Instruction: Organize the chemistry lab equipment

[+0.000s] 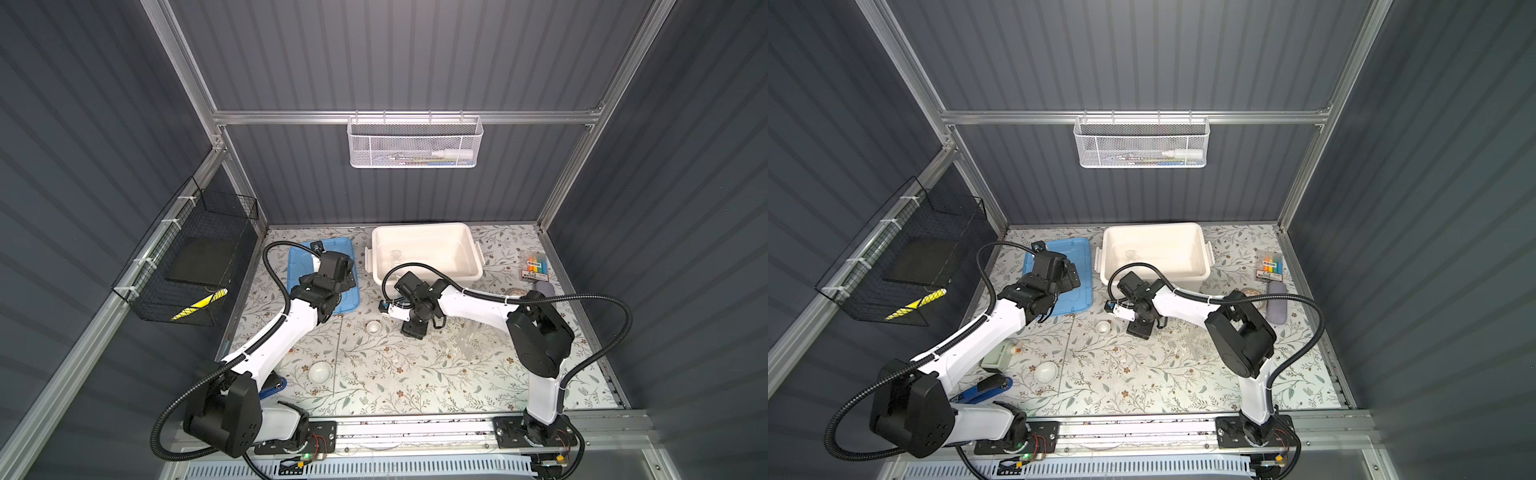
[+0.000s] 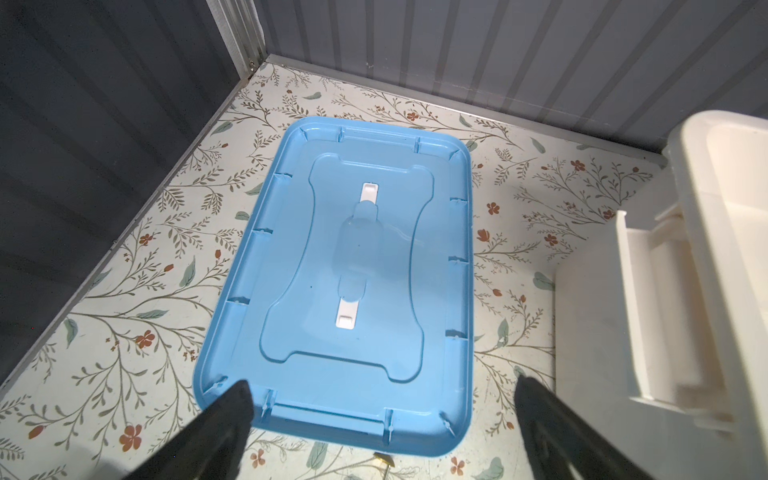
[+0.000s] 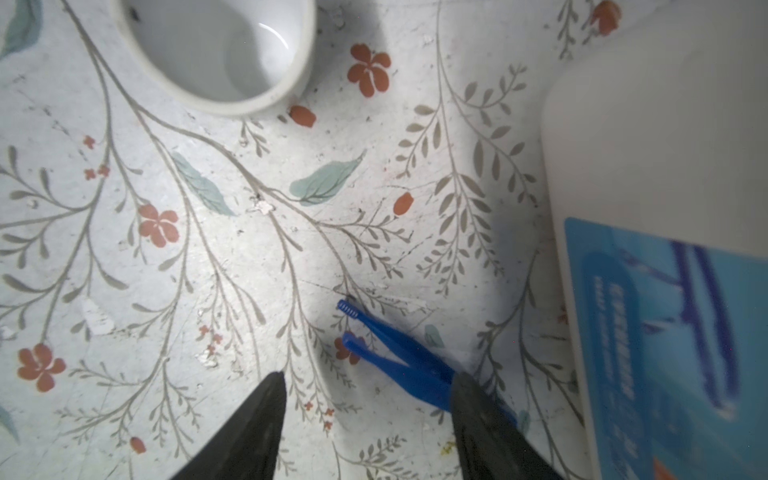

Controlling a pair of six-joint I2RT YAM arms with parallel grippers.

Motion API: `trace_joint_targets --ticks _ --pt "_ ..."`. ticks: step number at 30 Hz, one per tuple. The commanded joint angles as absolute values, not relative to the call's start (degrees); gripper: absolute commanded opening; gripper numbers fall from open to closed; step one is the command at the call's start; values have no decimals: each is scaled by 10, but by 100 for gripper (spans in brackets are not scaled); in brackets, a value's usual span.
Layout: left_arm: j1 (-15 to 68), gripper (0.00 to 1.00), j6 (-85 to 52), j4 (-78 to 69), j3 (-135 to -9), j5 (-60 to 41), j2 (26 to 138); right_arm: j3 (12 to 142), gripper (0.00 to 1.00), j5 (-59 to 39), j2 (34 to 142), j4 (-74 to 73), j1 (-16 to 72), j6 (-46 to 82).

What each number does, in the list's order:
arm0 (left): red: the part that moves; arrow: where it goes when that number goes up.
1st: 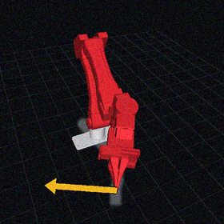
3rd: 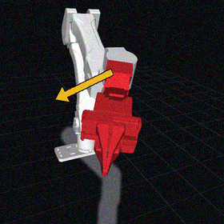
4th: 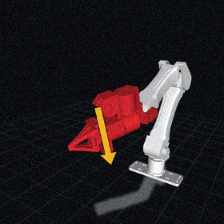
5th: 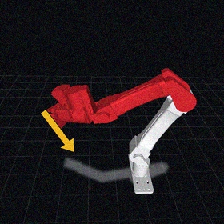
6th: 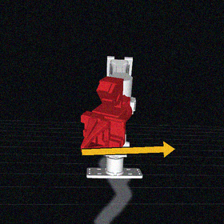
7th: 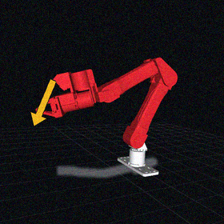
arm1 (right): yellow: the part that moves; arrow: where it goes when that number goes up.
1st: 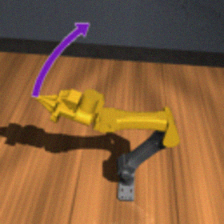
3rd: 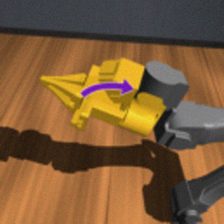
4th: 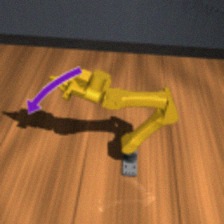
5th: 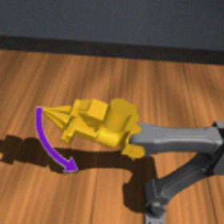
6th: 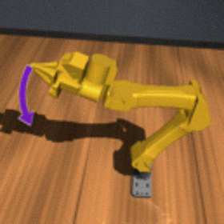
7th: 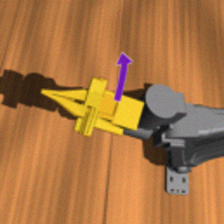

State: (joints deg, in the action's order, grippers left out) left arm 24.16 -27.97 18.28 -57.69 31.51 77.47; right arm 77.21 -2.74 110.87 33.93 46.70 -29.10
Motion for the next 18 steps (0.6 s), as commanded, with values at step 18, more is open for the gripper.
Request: trace_joint_targets --ticks 18 --pt "237 100 -291 191 -560 314 750 742 55 -26 1098 331 468 -265"
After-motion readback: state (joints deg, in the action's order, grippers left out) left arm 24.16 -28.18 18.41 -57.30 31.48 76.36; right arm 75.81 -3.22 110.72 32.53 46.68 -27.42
